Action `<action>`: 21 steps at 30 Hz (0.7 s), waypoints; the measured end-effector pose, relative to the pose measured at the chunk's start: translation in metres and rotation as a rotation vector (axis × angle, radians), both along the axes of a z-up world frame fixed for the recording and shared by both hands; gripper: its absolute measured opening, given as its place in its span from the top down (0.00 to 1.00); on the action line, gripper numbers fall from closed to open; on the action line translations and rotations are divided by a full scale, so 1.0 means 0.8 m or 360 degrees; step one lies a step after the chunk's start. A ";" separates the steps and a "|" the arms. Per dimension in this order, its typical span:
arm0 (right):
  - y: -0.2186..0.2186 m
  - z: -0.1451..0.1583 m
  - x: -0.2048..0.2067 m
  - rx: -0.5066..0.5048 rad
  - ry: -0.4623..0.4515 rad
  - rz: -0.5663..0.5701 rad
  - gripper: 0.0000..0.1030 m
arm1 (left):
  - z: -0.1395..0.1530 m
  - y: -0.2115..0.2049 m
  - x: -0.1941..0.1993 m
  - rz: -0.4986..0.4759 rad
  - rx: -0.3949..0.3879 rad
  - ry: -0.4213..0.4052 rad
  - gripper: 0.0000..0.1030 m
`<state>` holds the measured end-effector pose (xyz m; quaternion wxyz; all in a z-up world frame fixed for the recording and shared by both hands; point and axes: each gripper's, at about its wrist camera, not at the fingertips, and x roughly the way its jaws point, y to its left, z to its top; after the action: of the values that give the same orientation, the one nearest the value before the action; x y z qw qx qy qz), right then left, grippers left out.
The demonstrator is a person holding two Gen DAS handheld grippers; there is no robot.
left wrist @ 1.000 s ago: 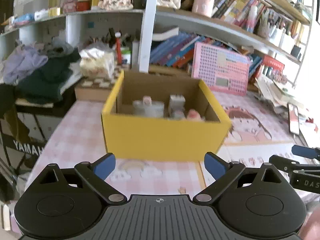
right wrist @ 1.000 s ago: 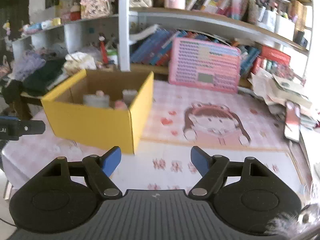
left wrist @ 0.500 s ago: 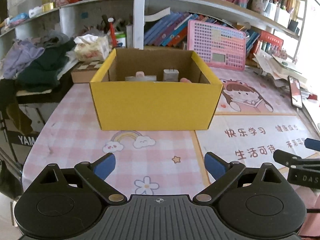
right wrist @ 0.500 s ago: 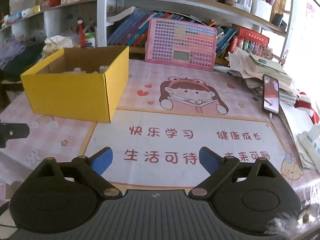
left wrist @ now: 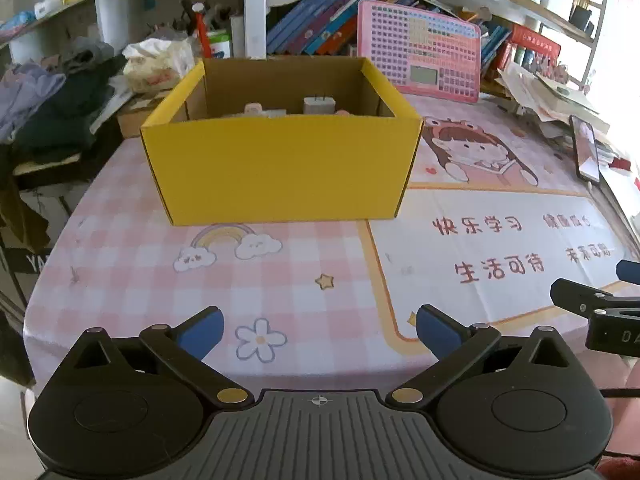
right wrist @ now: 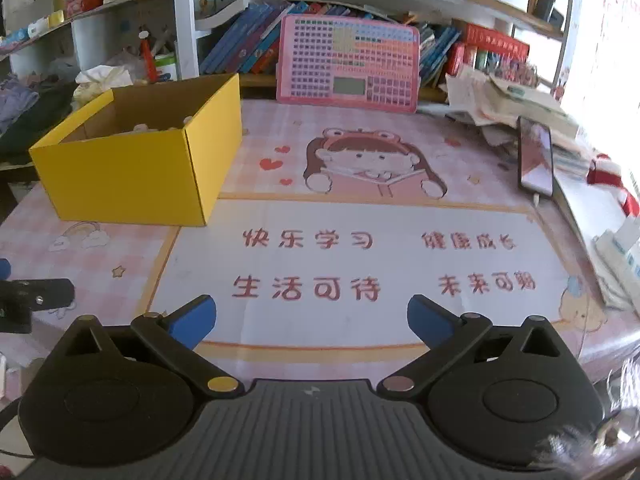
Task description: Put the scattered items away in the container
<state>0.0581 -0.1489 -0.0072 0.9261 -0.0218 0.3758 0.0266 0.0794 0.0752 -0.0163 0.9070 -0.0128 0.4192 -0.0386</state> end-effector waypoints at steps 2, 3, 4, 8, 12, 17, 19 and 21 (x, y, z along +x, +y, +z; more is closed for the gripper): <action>-0.003 0.003 -0.005 0.0030 -0.0006 -0.0005 0.00 | 0.001 0.000 -0.004 0.0010 -0.0001 -0.0011 0.00; -0.004 0.005 -0.008 0.0044 -0.0020 -0.0008 0.00 | 0.002 0.001 -0.006 0.0016 0.0001 -0.0022 0.00; -0.006 0.006 -0.010 0.0054 -0.0035 -0.0014 0.00 | 0.003 0.001 -0.008 0.0023 0.0003 -0.0033 0.00; -0.009 0.008 -0.013 0.0075 -0.0065 -0.0025 0.00 | 0.006 0.000 -0.010 0.0026 0.0002 -0.0058 0.00; -0.012 0.008 -0.015 0.0088 -0.0076 -0.0053 0.00 | 0.008 -0.004 -0.012 -0.0019 0.0012 -0.0081 0.00; -0.012 0.008 -0.015 0.0088 -0.0079 -0.0081 0.00 | 0.008 -0.007 -0.011 -0.0058 0.0031 -0.0074 0.00; -0.011 0.009 -0.015 0.0081 -0.0086 -0.0087 0.00 | 0.007 -0.006 -0.011 -0.0060 0.0032 -0.0067 0.00; -0.010 0.009 -0.016 0.0081 -0.0089 -0.0091 0.00 | 0.006 -0.005 -0.011 -0.0067 0.0040 -0.0057 0.00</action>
<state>0.0457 -0.1568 0.0000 0.9368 0.0118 0.3494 0.0092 0.0705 0.0714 -0.0113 0.9134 0.0082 0.4037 -0.0527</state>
